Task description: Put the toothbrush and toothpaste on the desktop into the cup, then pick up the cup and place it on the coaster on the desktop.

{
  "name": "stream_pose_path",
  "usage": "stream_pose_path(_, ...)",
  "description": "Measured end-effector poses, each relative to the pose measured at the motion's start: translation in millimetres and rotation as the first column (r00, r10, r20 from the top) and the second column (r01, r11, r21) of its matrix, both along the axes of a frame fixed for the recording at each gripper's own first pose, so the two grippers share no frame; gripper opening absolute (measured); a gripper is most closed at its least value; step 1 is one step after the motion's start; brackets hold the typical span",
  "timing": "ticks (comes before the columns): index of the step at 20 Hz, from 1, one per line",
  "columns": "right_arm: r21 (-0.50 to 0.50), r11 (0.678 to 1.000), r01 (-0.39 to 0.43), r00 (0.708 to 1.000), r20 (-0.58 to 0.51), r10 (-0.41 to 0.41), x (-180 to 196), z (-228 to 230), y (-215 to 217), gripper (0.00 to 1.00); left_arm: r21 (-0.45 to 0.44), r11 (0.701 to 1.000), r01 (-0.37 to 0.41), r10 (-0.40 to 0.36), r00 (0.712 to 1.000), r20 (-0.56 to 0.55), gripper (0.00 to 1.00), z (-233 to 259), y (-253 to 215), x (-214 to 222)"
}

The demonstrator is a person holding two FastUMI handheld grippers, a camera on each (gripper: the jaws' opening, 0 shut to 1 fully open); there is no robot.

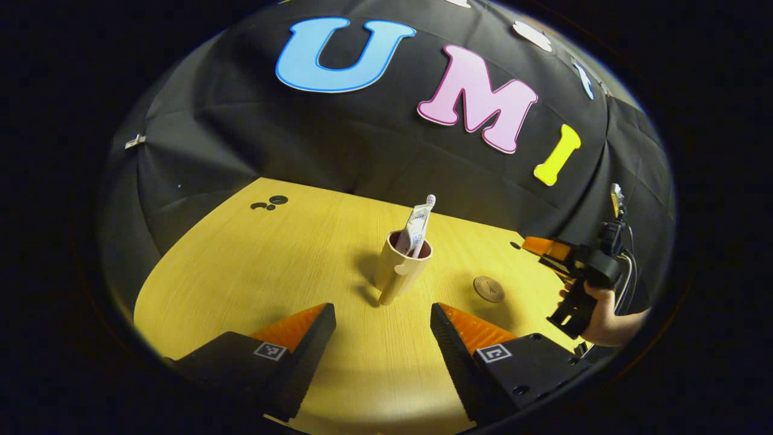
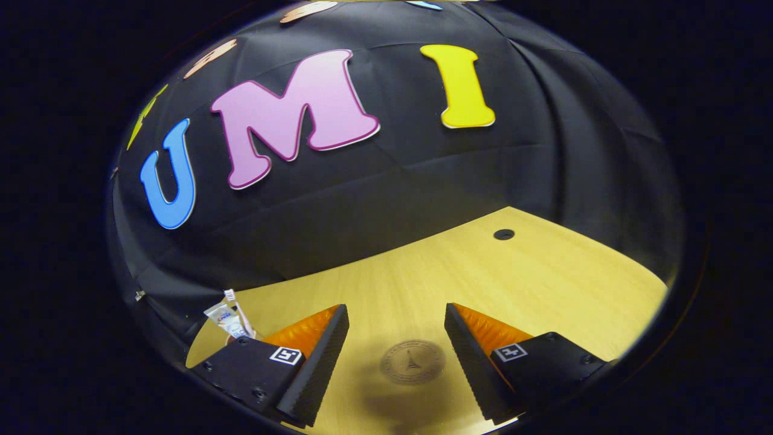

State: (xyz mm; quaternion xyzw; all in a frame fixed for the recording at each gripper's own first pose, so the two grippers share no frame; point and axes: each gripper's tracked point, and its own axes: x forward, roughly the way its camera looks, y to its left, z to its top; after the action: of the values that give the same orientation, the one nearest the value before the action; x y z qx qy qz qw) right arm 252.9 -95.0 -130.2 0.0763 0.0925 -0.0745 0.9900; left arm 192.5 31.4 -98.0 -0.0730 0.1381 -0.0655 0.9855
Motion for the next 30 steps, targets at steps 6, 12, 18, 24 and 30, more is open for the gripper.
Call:
stream_pose_path(6, 0.003, 0.996, 0.092, 0.995, -0.036, -0.092, -25.1, 3.8, -90.4, 0.98, 0.114, 0.993, 0.035, -0.018, 0.988, -0.153, 0.98, -19.9, -18.6, 38.4)
stream_pose_path(12, -0.048, 0.995, 0.090, 0.992, -0.086, -0.094, -52.0, -5.9, -142.5, 0.98, 0.152, 0.985, 0.079, -0.040, 0.969, -0.244, 0.98, -20.8, -30.5, 86.3)
stream_pose_path(18, -0.041, 0.993, 0.114, 0.981, -0.154, -0.119, -71.1, -28.0, -179.8, 0.98, 0.190, 0.969, 0.156, -0.086, 0.941, -0.328, 0.96, -30.4, -45.7, 121.8)
stream_pose_path(24, -0.034, 0.988, 0.150, 0.970, -0.188, -0.154, -75.5, -40.5, -192.5, 0.99, 0.224, 0.954, 0.199, -0.082, 0.892, -0.445, 0.81, -52.8, -45.0, 133.0)
stream_pose_path(30, 0.009, 0.984, 0.177, 0.963, -0.206, -0.172, -88.5, -52.1, -202.8, 0.98, 0.233, 0.953, 0.195, -0.064, 0.878, -0.475, 0.51, -56.1, -47.4, 137.4)
